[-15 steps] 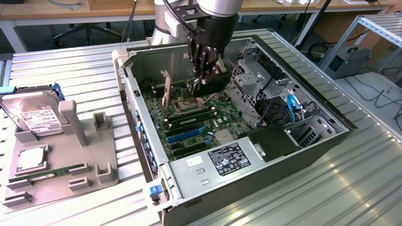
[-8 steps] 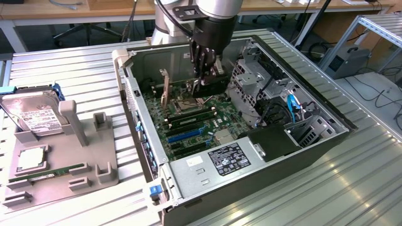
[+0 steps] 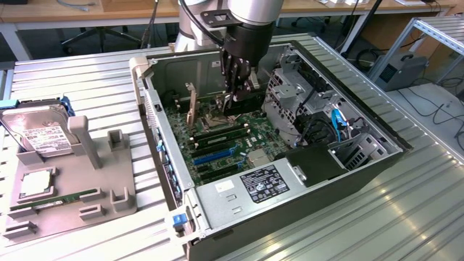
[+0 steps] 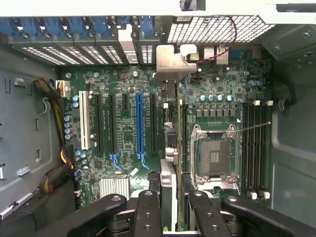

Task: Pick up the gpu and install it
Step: 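Insert the gpu into the slot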

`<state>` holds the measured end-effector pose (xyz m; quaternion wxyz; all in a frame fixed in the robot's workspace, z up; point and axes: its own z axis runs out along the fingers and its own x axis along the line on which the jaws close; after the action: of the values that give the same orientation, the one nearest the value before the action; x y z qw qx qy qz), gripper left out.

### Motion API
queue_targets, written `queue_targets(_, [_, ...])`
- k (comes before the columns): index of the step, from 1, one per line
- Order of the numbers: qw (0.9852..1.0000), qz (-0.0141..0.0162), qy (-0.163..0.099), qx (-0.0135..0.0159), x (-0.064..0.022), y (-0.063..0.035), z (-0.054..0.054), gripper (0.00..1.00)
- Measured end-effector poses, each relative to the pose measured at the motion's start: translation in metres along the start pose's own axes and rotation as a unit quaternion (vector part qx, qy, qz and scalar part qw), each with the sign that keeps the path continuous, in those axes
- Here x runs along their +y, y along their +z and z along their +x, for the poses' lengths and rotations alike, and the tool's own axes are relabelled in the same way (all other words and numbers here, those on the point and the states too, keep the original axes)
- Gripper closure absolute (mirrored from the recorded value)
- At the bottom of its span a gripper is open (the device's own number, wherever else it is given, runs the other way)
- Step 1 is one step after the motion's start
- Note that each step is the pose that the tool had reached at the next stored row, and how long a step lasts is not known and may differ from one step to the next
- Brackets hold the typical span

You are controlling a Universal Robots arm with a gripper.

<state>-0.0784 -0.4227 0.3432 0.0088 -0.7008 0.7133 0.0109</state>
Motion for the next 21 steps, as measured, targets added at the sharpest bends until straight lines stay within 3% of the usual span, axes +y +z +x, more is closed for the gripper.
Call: queue_targets(21, [1.0000, 0.0000, 0.000, 0.0000, 0.0009, 0.0007, 0.0056, 0.73])
